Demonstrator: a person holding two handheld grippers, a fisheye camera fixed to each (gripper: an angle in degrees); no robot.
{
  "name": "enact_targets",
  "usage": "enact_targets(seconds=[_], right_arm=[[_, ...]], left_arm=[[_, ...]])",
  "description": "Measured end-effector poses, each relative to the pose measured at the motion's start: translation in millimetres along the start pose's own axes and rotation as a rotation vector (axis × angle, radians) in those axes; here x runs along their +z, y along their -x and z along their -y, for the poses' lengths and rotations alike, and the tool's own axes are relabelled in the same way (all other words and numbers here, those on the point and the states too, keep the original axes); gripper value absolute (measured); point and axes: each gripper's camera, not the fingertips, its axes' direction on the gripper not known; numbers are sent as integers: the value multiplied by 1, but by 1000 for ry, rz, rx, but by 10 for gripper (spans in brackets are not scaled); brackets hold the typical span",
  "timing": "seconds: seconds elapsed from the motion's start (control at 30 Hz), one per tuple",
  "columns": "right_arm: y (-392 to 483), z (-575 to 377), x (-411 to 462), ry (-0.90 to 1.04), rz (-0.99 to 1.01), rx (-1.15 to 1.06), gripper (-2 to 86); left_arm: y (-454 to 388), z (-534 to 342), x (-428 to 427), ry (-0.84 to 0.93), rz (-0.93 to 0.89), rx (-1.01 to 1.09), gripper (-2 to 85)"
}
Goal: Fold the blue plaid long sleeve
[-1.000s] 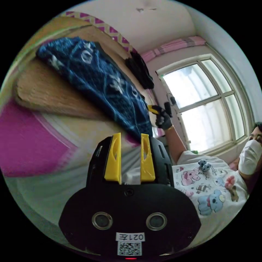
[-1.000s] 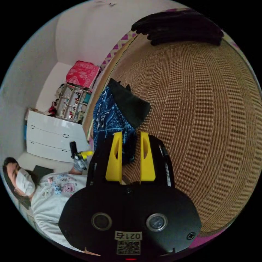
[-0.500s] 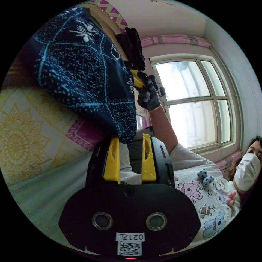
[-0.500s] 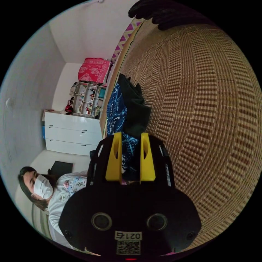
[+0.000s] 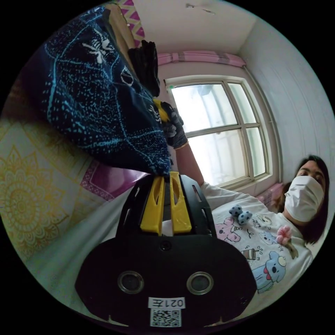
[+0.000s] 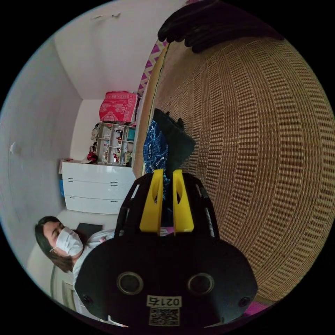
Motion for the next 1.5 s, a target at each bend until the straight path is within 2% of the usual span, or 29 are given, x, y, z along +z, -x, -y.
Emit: enact_targets(seconds=[0.17,0.37,0.57,0.67,0.73,0.77,0.87,1.0,1.1,1.2,1.3,1.37,1.5], right_arm=[[78,43,44,33,-55,-96,41],[138,145,167,143,-123,-170,41],[120,238,310,206,-180,-102,65],[95,250,345,172,-280,-49,116],[96,244,342,128,-286,-79,121],[102,236,340,134,-259,-130,118],[133,195,343,173,-263,-343,92],[170,119,391,290,-309,-596,72],[181,62,444,322,-438,-759,62],[166,25,493,306,-666,-878,56],[163,12,495,269,-705,-927,49],[164,14,471,317,-658,-879,25],[145,7,423,189,-649,-851,13]], left_arm=[[-26,13,-55,-111,-75,12,-9],[-52,50,-173,-345,95,45,-8],[-5,87,-273,-587,84,-118,1],[41,86,-303,-674,50,-285,25],[43,70,-317,-758,38,-282,33],[33,60,-324,-783,93,-248,35],[-3,53,-327,-760,303,-136,29],[-38,103,-280,-536,543,73,42],[-44,145,-233,-390,707,186,46],[-15,171,-214,-305,926,62,9],[-5,168,-224,-345,847,9,-6],[-14,163,-224,-362,901,35,-8],[-29,145,-233,-476,950,139,-9]])
